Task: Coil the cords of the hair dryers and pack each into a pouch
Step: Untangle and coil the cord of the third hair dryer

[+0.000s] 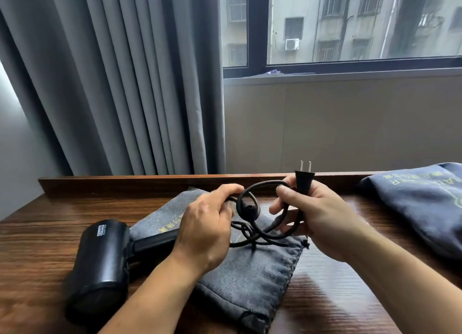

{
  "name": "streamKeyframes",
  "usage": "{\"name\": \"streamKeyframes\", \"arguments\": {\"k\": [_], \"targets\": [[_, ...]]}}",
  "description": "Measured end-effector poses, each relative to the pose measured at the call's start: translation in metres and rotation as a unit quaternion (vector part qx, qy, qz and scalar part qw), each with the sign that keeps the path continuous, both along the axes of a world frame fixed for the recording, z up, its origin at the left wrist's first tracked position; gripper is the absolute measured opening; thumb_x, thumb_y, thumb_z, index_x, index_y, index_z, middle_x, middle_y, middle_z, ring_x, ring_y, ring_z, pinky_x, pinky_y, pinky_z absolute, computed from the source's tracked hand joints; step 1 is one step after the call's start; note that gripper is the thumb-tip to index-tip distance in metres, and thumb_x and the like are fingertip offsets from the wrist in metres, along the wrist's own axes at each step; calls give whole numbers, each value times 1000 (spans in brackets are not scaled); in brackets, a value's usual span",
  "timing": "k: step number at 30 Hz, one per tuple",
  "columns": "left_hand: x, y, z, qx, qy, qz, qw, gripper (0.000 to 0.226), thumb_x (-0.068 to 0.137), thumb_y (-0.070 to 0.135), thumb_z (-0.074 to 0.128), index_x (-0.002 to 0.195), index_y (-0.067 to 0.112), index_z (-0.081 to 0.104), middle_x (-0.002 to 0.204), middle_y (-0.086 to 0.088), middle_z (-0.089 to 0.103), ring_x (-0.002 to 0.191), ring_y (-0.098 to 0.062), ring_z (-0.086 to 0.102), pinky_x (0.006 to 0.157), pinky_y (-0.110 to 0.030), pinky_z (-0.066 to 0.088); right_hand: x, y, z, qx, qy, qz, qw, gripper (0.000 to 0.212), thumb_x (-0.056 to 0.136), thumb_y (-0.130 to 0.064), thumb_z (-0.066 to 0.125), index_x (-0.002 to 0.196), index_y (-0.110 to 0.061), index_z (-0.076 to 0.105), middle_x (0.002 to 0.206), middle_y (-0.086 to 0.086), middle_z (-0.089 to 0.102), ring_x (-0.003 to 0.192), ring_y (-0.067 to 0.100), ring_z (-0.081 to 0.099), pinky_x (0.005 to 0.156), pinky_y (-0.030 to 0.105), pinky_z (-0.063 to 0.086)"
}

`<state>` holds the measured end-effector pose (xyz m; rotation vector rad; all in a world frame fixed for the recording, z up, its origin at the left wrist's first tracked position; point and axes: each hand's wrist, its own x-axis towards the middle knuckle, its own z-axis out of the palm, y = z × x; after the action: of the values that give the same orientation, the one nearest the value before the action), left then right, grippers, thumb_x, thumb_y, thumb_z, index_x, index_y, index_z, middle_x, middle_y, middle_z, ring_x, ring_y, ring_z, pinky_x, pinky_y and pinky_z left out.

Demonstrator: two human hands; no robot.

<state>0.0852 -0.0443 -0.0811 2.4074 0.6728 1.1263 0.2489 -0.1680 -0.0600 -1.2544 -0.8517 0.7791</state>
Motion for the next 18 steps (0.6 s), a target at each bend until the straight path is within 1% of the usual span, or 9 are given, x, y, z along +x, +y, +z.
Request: {"name": "streamKeyframes", "arguments": {"k": [2, 4, 7, 9, 11, 13, 15, 16, 18], "targets": [[0, 0, 0, 74, -12, -45, 996, 29, 97, 18, 52, 119, 27, 67, 100, 14, 64, 98, -8, 59, 88, -25, 45, -1, 2, -2, -15, 12, -13, 1000, 9, 99, -21, 60, 97, -16, 52, 79, 12, 70, 53, 27, 62, 49, 31, 50], [-1, -3, 1, 116, -10, -89, 989, 28, 96, 15, 58, 122, 23, 67, 105, 13, 61, 101, -8, 59, 89, -22, 46, -3, 4, -3, -17, 32, -22, 999, 6, 103, -18, 55, 101, -13, 52, 79, 14, 67, 51, 28, 65, 43, 28, 48], [-3, -7, 4, 81, -16, -149, 985, 35, 98, 20, 56, 131, 29, 63, 101, 10, 54, 94, -11, 58, 84, -19, 46, -2, 4, -3, -23, 44, -35, 998, 7, 104, -16, 53, 103, -10, 55, 72, 10, 64, 48, 26, 63, 37, 25, 42], [-3, -6, 3, 51, 0, -169, 984, 33, 101, 37, 53, 132, 34, 62, 95, 10, 50, 87, -13, 57, 78, -21, 46, 0, 3, -3, -26, 55, -41, 997, 8, 103, -16, 54, 103, -9, 57, 73, 11, 65, 51, 28, 61, 35, 23, 38], [-2, -3, 1, 38, 13, -157, 987, 34, 97, 54, 52, 124, 37, 65, 87, 11, 52, 80, -13, 57, 72, -26, 47, 1, 3, -3, -36, 63, -43, 996, 8, 102, -17, 56, 103, -10, 59, 78, 14, 65, 55, 30, 61, 36, 24, 37], [-1, 0, -2, 22, -7, -141, 990, 34, 92, 62, 56, 105, 34, 71, 80, 9, 58, 76, -13, 59, 69, -31, 47, 2, 2, -2, -49, 69, -44, 995, 6, 99, -18, 60, 99, -12, 59, 77, 12, 65, 54, 27, 63, 39, 24, 39], [-2, 1, -3, 9, -46, -110, 993, 41, 89, 65, 59, 81, 26, 68, 71, 8, 58, 68, -13, 58, 62, -32, 46, 5, 0, 0, -53, 76, -43, 995, 7, 96, -18, 64, 93, -17, 57, 71, 7, 64, 56, 23, 67, 43, 24, 41], [-2, 2, -2, -11, -64, -83, 994, 45, 89, 65, 59, 74, 24, 65, 67, 6, 58, 64, -15, 57, 60, -35, 47, 8, -1, 1, -51, 78, -41, 995, 10, 94, -18, 65, 91, -19, 55, 68, 6, 63, 58, 22, 68, 46, 25, 41], [-3, 7, -2, -64, -83, -28, 994, 44, 90, 61, 62, 70, 22, 65, 62, 0, 61, 58, -16, 60, 59, -42, 52, 12, -4, 5, -33, 91, -38, 995, 12, 91, -17, 67, 88, -21, 55, 67, 4, 61, 61, 21, 68, 49, 26, 42]]}}
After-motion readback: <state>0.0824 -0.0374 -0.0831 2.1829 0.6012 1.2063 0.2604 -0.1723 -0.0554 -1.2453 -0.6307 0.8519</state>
